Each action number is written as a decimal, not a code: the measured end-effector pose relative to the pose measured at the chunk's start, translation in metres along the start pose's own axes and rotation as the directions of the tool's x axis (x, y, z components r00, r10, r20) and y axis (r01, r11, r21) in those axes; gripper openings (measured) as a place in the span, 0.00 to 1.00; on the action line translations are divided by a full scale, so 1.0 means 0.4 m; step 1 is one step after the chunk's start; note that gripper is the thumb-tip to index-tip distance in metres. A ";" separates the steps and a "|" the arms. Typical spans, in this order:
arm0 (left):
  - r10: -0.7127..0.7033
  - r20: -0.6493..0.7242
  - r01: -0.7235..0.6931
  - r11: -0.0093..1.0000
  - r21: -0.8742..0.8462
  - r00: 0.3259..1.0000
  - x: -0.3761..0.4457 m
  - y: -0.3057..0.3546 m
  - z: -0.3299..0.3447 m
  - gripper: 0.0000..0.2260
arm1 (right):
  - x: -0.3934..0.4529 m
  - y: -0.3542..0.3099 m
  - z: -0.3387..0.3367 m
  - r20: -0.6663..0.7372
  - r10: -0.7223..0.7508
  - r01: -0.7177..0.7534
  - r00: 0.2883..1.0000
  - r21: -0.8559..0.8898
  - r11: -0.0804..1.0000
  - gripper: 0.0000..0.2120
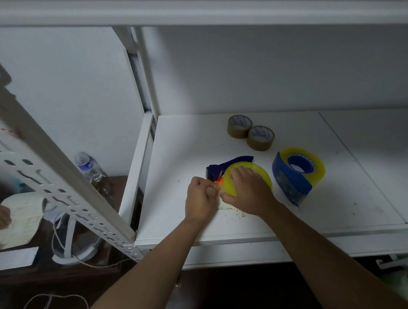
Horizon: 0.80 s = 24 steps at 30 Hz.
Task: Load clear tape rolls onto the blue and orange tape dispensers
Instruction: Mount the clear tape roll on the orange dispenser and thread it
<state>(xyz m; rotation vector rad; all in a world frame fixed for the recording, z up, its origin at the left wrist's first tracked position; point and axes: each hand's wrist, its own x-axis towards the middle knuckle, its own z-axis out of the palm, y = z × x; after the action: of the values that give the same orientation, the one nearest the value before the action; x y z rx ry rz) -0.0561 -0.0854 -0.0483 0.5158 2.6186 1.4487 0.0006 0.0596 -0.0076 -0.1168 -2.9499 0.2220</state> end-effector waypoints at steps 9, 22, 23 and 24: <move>0.065 0.017 -0.067 0.988 0.140 0.998 0.020 -0.015 -0.001 0.06 | -0.067 0.086 -0.022 0.312 -0.020 0.043 0.950 -0.066 0.997 0.21; -0.056 -0.105 0.061 0.997 0.049 0.993 0.037 -0.028 -0.011 0.05 | -0.052 0.095 -0.042 0.421 -0.025 0.006 0.907 0.046 0.999 0.22; -0.058 -0.106 0.063 0.997 0.051 0.993 0.035 -0.029 -0.010 0.05 | -0.050 0.095 -0.043 0.425 -0.024 0.002 0.905 0.052 0.999 0.23; -0.050 -0.101 0.056 0.997 0.057 0.994 0.033 -0.031 -0.009 0.05 | -0.049 0.095 -0.044 0.433 -0.024 0.004 0.901 0.048 0.999 0.24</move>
<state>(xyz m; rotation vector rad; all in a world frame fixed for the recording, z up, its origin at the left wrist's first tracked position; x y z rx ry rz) -0.0724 -0.0899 -0.0555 0.3856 2.7375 1.4198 0.0255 0.0977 0.0004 -0.0432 -3.3857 0.3554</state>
